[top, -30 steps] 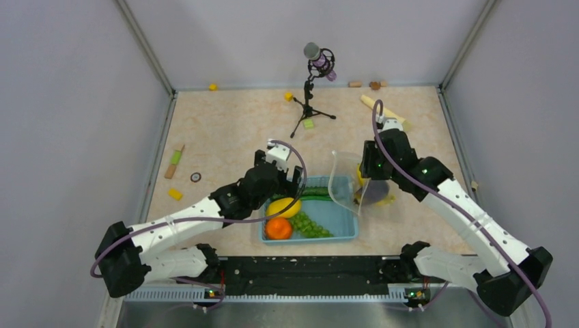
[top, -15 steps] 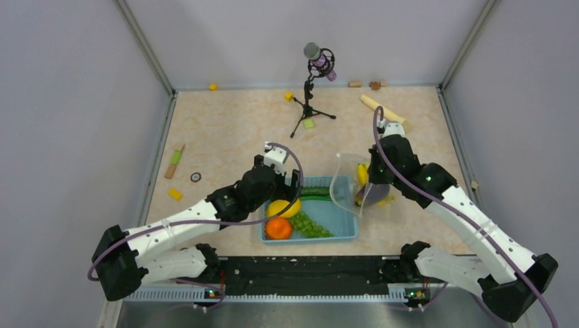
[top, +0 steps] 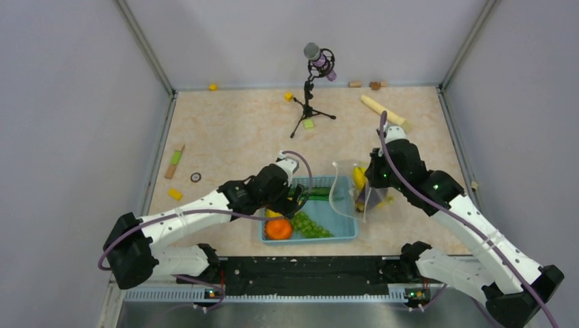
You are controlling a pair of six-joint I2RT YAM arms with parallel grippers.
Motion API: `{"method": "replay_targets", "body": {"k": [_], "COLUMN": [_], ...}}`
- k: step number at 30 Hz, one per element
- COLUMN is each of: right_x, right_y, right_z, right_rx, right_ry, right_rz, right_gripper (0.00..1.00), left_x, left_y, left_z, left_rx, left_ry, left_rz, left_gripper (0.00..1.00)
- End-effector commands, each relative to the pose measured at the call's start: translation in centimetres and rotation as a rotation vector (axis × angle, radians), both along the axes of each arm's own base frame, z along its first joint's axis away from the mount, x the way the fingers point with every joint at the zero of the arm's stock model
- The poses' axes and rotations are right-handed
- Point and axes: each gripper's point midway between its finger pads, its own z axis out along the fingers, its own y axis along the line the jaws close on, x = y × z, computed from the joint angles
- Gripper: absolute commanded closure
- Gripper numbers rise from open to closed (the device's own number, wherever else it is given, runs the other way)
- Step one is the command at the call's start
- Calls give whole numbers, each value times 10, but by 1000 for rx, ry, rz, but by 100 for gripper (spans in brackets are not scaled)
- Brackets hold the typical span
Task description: Place the food in the zip-top bag and seal the zipper
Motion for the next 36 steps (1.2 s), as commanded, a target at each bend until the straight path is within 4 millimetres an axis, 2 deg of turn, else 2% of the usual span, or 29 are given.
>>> {"method": "replay_targets", "body": {"k": [1, 5, 9, 14, 18, 23, 29, 32, 36], "right_x": [1, -1, 2, 4, 5, 5, 6, 5, 5], "right_y": [12, 26, 21, 11, 6, 5, 5, 4, 4], "right_z": [14, 7, -1, 5, 8, 9, 8, 9, 10], "right_rx": [65, 102, 70, 61, 59, 60, 59, 62, 64], "right_ry": [-57, -35, -14, -49, -73, -77, -76, -81, -82], "right_rz": [63, 124, 92, 41, 14, 9, 7, 3, 5], "right_gripper": [100, 100, 100, 100, 100, 100, 100, 100, 100], "left_x": [1, 7, 7, 3, 3, 9, 11, 11, 11], "left_y": [-1, 0, -1, -8, -8, -7, -7, -8, -10], "left_z": [-10, -20, -29, -35, -46, -63, -68, -67, -62], "left_rx": [41, 93, 92, 61, 94, 143, 162, 158, 141], "left_ry": [15, 25, 22, 25, 41, 56, 65, 64, 66], "left_rz": [-24, -6, -13, -67, -71, -51, -41, -39, -38], "left_gripper": [6, 9, 10, 10, 10, 12, 15, 24, 50]}}
